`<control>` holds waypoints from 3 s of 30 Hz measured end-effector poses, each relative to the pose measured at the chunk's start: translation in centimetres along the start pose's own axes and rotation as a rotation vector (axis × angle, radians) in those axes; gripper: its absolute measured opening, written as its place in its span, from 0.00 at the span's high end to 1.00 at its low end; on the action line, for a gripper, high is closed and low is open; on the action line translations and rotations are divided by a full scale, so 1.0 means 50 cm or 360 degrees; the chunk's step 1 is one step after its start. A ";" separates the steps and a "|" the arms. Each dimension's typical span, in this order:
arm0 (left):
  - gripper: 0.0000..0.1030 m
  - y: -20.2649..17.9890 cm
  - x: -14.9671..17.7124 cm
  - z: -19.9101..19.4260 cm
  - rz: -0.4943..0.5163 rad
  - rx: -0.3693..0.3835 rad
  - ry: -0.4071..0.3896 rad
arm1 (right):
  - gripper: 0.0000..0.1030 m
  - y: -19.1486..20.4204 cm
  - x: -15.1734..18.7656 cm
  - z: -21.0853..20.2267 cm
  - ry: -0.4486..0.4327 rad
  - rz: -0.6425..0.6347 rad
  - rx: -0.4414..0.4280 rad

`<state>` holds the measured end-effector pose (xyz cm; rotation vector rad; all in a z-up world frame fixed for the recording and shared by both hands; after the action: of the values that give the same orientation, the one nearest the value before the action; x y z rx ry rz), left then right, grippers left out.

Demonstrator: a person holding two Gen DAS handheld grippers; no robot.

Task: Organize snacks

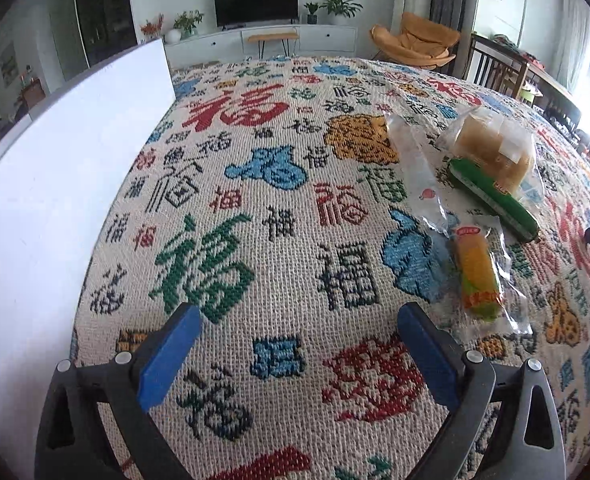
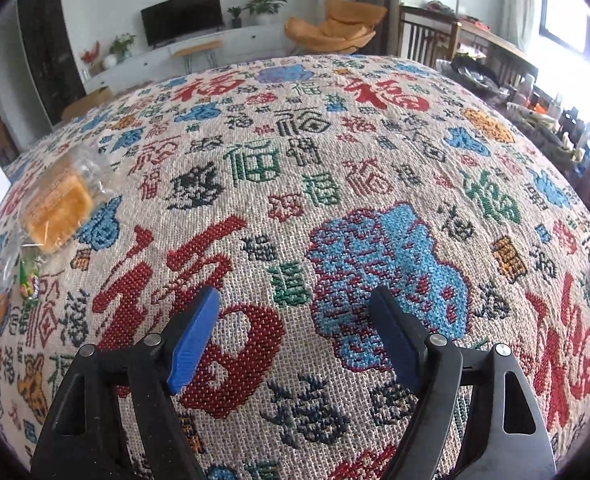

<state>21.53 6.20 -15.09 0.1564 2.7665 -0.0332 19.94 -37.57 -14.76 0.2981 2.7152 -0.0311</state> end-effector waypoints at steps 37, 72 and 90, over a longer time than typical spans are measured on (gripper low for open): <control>0.00 0.006 -0.004 0.005 -0.0022 -0.0003 0.0014 | 0.17 0.001 -0.001 0.015 0.0019 -0.0025 0.0026; 0.00 0.005 -0.004 0.006 -0.0023 -0.0004 0.0013 | 0.17 0.001 -0.001 0.015 0.0019 -0.0025 0.0026; 0.00 0.006 -0.004 0.005 -0.0023 -0.0004 0.0012 | 0.17 0.001 -0.001 0.015 0.0018 -0.0024 0.0026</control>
<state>21.83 6.45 -15.27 0.1363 2.7752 -0.0326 20.27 -37.56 -15.43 0.2832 2.7300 -0.0561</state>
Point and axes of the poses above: each gripper's, at about its wrist camera, not at the fingertips, and z roughly the way its jaws point, y to its left, x to its underside, the point moved 8 cm from there along z, roughly the way its jaws point, and after that the axes turned 15 degrees about y, right-handed, at the moved point
